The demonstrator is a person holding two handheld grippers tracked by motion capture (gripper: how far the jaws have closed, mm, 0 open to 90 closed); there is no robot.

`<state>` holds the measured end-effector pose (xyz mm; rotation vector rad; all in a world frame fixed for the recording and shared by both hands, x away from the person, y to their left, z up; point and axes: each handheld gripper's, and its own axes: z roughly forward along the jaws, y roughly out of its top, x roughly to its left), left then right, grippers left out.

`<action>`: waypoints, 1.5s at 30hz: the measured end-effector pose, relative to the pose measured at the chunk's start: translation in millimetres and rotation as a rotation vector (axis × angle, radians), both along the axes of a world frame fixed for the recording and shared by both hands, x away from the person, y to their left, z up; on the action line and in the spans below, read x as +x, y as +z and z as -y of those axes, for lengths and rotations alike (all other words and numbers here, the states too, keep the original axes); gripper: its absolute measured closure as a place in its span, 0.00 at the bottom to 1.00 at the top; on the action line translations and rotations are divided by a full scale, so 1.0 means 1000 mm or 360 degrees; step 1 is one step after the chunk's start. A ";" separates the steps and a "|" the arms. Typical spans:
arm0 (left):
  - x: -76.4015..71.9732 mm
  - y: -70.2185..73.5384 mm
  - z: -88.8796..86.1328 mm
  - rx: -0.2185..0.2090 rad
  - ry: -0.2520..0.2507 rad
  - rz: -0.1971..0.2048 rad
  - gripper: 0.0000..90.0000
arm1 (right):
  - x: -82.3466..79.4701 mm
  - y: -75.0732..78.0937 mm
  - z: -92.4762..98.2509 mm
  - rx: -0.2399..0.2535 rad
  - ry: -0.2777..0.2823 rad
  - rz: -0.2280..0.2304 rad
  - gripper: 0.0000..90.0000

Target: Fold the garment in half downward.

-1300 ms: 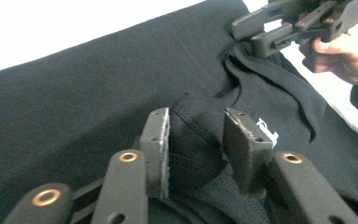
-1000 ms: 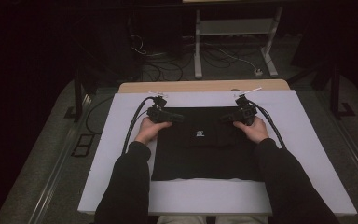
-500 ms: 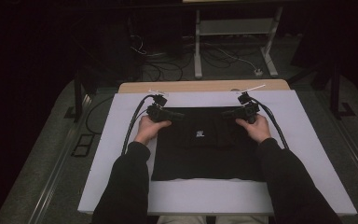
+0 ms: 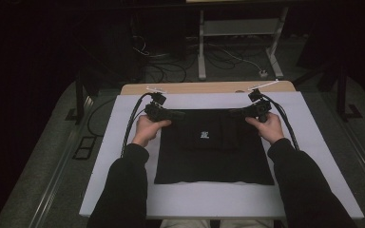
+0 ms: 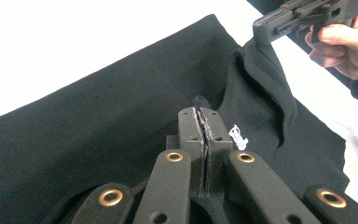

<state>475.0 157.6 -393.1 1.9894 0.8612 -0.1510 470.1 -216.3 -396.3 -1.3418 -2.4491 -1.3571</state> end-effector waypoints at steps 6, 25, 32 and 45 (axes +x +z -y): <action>-0.007 0.012 -0.001 -0.0009 0.0010 0.0052 0.98 | -0.006 0.011 0.003 0.0021 -0.0005 0.0034 0.96; -0.038 0.022 -0.010 -0.0035 0.0011 0.0119 0.98 | -0.046 0.025 0.014 0.0158 0.0066 0.0113 0.96; -0.052 0.020 -0.009 -0.0064 0.0012 0.0120 0.98 | -0.063 0.022 0.019 0.0191 0.0103 0.0118 0.96; -0.069 0.023 -0.007 -0.0044 -0.0034 0.0132 0.98 | -0.081 0.017 0.024 0.0226 0.0133 0.0124 0.96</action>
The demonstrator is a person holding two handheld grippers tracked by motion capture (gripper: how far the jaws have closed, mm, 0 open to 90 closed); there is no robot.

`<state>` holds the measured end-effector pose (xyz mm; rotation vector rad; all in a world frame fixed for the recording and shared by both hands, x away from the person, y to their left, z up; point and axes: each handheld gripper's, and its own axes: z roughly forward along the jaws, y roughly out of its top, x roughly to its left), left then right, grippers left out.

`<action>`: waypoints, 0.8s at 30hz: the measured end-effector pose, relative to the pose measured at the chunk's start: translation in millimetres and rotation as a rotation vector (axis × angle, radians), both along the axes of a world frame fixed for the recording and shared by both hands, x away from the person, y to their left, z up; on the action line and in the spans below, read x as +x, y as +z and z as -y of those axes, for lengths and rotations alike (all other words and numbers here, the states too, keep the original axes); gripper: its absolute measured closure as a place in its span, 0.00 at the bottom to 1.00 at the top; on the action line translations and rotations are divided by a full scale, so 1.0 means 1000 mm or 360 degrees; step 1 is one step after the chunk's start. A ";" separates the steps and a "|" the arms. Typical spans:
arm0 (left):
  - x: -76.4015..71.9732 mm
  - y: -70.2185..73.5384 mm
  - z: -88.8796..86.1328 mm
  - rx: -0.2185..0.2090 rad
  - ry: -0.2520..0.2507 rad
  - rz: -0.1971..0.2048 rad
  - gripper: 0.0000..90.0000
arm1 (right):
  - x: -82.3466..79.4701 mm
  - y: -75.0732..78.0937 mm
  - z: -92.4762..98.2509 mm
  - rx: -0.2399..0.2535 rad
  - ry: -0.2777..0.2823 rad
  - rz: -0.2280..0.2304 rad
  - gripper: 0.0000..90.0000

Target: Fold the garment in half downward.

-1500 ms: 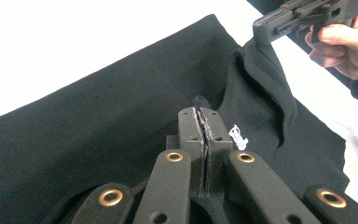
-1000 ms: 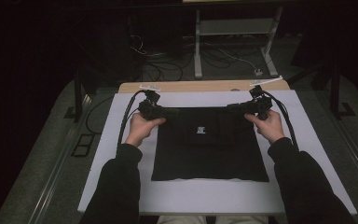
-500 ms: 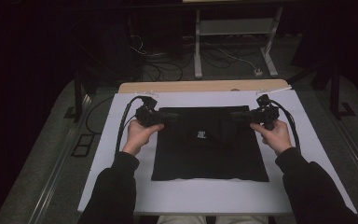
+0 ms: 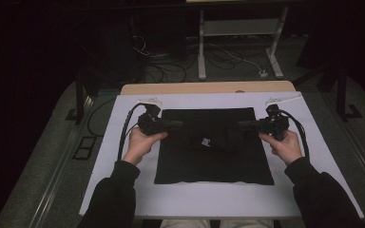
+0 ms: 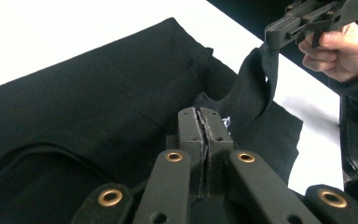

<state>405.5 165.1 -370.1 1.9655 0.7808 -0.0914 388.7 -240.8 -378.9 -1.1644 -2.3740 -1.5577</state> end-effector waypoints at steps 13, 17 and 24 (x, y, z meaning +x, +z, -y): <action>-0.013 -0.010 -0.003 0.0006 -0.0025 -0.0026 0.97 | -0.011 -0.008 0.001 -0.0023 0.0014 -0.0032 0.96; -0.016 -0.015 -0.005 0.0005 -0.0028 -0.0041 0.97 | -0.013 -0.012 0.001 -0.0039 0.0015 -0.0051 0.96; -0.023 -0.022 -0.005 0.0005 -0.0036 -0.0064 0.97 | -0.019 -0.018 0.001 -0.0057 0.0023 -0.0089 0.96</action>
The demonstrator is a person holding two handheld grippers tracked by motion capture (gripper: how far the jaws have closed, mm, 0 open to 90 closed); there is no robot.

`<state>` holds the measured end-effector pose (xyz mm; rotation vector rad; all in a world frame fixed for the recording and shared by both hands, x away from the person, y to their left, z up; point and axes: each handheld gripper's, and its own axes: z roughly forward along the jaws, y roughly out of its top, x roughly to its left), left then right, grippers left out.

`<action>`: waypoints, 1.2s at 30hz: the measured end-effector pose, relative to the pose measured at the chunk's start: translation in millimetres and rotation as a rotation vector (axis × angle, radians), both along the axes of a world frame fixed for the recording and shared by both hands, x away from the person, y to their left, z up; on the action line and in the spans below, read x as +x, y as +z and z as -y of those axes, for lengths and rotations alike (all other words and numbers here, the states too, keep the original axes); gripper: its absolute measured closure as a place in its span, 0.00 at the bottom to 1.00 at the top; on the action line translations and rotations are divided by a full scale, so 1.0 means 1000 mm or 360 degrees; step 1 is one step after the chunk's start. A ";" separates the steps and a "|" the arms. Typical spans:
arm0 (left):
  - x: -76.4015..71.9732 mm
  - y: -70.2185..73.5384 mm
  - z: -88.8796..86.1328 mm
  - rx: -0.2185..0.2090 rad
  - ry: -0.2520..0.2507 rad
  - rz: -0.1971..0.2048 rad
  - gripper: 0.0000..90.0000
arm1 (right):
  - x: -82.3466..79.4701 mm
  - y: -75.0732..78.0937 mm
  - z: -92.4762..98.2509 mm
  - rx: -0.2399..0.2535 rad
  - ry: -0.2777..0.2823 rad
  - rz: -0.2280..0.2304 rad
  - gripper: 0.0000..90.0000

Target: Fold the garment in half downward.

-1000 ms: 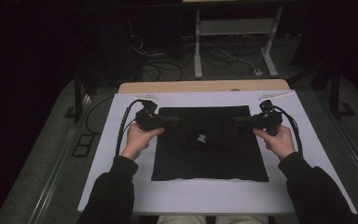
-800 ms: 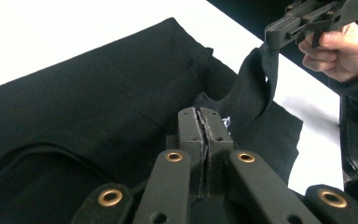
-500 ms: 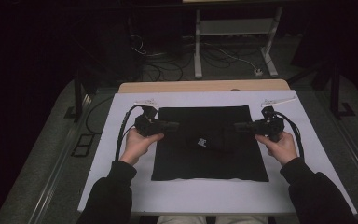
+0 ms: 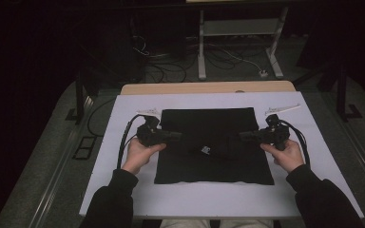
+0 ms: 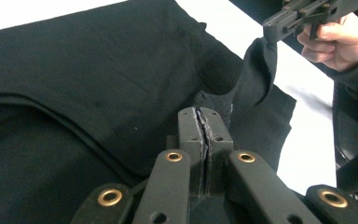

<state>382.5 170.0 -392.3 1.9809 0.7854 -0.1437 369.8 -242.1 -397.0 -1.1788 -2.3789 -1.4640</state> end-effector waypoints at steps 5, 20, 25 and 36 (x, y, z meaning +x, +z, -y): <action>-0.009 -0.005 0.004 0.0020 -0.0038 -0.0007 0.97 | -0.009 -0.004 0.001 -0.0011 -0.0009 -0.0019 0.96; -0.035 -0.015 0.005 0.0065 -0.0072 -0.0016 0.97 | -0.035 -0.016 0.006 -0.0035 0.0018 -0.0088 0.96; -0.050 -0.018 0.005 0.0083 -0.0107 -0.0030 0.97 | -0.044 -0.018 0.006 -0.0041 0.0063 -0.0108 0.96; -0.072 -0.024 0.016 0.0176 -0.0244 -0.0061 0.97 | -0.069 -0.020 0.007 -0.0029 0.0175 -0.0174 0.96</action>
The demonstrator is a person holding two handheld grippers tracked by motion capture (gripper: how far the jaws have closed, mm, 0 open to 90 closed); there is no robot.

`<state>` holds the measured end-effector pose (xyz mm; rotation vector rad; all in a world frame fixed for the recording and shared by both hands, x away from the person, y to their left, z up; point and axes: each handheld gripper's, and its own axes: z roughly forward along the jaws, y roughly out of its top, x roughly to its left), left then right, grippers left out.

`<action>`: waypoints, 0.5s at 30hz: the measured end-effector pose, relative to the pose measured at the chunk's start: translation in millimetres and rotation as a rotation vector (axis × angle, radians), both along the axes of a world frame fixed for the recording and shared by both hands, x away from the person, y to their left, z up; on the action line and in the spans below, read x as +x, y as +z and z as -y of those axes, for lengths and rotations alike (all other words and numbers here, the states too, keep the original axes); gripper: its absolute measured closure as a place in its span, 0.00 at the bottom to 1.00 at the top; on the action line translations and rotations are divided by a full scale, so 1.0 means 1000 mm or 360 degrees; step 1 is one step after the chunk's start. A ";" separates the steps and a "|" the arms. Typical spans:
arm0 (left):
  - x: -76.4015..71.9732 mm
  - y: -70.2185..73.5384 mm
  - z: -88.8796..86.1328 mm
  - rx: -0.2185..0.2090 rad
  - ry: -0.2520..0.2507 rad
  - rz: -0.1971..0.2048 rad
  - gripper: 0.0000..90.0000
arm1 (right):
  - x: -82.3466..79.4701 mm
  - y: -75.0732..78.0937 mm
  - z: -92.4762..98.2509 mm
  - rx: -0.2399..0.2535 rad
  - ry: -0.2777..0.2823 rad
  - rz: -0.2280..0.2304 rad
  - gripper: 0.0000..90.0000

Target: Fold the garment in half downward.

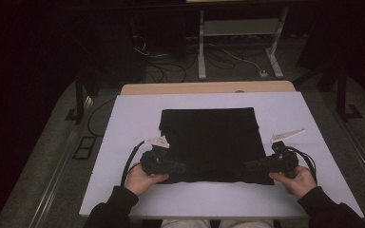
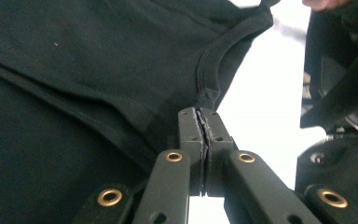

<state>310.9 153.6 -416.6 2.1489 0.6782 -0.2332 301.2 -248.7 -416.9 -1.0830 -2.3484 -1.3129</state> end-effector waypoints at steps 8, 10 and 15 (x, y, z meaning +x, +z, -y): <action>-0.009 -0.002 0.000 0.0031 -0.0042 -0.0003 0.98 | -0.016 -0.004 0.000 -0.0027 0.0057 -0.0037 0.96; -0.010 -0.002 -0.001 0.0032 -0.0043 0.0001 0.98 | -0.018 -0.004 0.000 -0.0028 0.0063 -0.0041 0.96; -0.014 -0.003 -0.002 0.0065 -0.0050 0.0020 0.98 | -0.021 -0.005 -0.001 -0.0044 0.0067 -0.0053 0.96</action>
